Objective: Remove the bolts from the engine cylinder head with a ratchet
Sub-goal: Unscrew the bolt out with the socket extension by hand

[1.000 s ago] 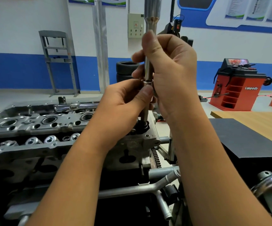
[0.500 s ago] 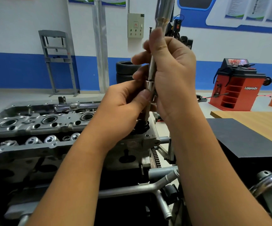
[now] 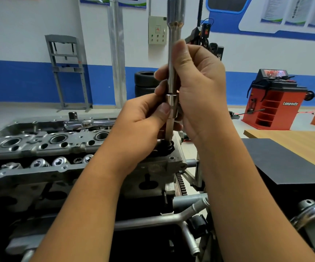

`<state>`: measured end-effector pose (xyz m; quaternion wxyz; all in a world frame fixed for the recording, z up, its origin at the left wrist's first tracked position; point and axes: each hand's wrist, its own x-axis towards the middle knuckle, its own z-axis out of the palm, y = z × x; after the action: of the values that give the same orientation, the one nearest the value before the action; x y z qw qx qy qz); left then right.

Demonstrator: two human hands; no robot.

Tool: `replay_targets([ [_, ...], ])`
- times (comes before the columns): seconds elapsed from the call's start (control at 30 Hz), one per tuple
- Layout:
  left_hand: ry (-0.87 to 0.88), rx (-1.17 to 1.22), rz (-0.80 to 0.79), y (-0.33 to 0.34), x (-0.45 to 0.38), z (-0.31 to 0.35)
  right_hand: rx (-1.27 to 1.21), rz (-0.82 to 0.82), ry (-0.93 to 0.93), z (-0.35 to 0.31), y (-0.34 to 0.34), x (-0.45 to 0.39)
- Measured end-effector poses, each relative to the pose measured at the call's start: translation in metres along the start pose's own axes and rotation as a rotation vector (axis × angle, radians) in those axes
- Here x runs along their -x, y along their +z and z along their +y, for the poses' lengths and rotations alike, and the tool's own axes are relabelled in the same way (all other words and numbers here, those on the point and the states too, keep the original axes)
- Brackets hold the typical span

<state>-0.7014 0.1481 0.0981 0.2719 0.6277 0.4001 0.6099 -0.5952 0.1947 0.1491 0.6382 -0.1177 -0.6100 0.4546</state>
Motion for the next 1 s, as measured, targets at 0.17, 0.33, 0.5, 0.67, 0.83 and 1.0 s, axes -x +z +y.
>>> replay_targets([
  [0.17,0.033,-0.105,0.151,0.001,0.001,0.001,-0.026,-0.044,0.045,-0.003,-0.003,0.000],
  [0.33,0.026,-0.081,0.090,0.000,0.001,0.001,-0.023,-0.032,0.010,0.000,-0.001,0.003],
  [0.5,0.012,-0.026,0.070,0.000,0.000,-0.001,-0.033,-0.038,0.044,0.003,-0.003,0.000],
  [0.67,-0.012,0.013,0.180,-0.001,-0.001,0.000,0.025,-0.031,-0.008,0.003,-0.003,0.000],
  [0.83,0.053,-0.169,0.208,0.009,-0.006,-0.003,0.195,0.087,-0.197,0.009,0.006,0.000],
  [1.0,0.076,-0.304,0.265,0.012,-0.010,-0.005,0.135,0.223,-0.311,0.011,0.023,0.014],
])
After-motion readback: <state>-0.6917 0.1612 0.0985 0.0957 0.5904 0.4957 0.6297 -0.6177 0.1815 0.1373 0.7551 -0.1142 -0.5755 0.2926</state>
